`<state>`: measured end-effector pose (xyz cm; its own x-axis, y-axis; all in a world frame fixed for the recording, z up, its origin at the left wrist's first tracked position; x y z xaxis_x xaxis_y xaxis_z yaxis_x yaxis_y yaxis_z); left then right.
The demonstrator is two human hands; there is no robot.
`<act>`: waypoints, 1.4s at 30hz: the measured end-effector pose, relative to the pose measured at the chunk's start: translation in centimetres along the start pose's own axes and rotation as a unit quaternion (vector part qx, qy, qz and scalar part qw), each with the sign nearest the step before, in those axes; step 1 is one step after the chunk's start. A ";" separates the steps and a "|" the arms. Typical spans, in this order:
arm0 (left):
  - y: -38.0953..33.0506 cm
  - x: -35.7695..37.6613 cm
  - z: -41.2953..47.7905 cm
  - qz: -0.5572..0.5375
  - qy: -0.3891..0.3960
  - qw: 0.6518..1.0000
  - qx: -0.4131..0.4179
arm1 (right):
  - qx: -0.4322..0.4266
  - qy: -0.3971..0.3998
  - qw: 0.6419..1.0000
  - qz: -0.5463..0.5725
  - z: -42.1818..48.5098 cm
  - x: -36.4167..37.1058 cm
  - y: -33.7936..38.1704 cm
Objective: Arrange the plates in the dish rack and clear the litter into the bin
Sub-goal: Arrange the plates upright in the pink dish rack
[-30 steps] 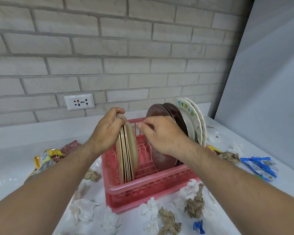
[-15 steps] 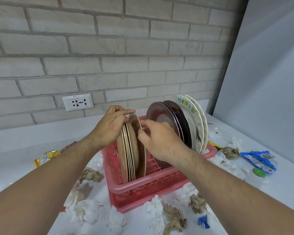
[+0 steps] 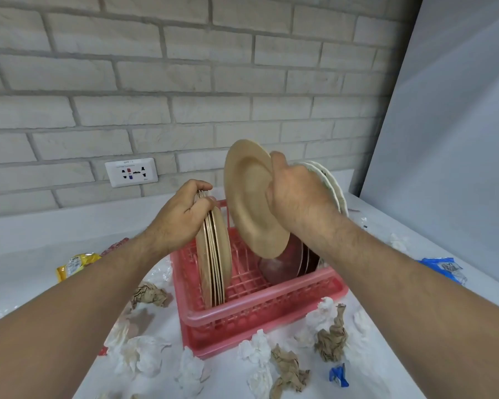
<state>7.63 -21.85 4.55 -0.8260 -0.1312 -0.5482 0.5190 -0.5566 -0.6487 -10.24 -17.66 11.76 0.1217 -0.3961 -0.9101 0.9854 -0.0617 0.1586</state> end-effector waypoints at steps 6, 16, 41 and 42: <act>-0.2 -0.1 -0.1 0.021 0.003 1.000 -0.013 | -0.021 0.005 1.000 -0.015 -0.3 0.2 0.1; 0.0 -0.5 -0.3 0.027 -0.002 0.999 -0.028 | -0.034 0.069 0.997 -0.006 -2.6 5.6 0.0; -0.4 -0.2 -0.2 0.016 0.042 0.999 -0.003 | 0.043 0.079 0.993 -0.076 -0.5 5.1 -2.3; -0.4 -0.2 -0.3 0.016 0.044 0.999 -0.005 | 0.043 0.081 0.993 -0.074 -0.5 5.0 -2.3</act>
<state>7.67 -21.38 4.81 -0.7864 -0.0766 -0.6129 0.5480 -0.5445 -0.6350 -11.86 -19.08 6.61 0.0017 -0.2251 -0.9743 0.9808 -0.1896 0.0456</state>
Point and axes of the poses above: each hand's wrist, its own z-axis towards the middle knuckle, its own x-axis out of the palm, y = z × x, the point moved 9 cm from there along z, towards the middle knuckle, and after that the axes turned 14 degrees about x, right-handed, at the moved point
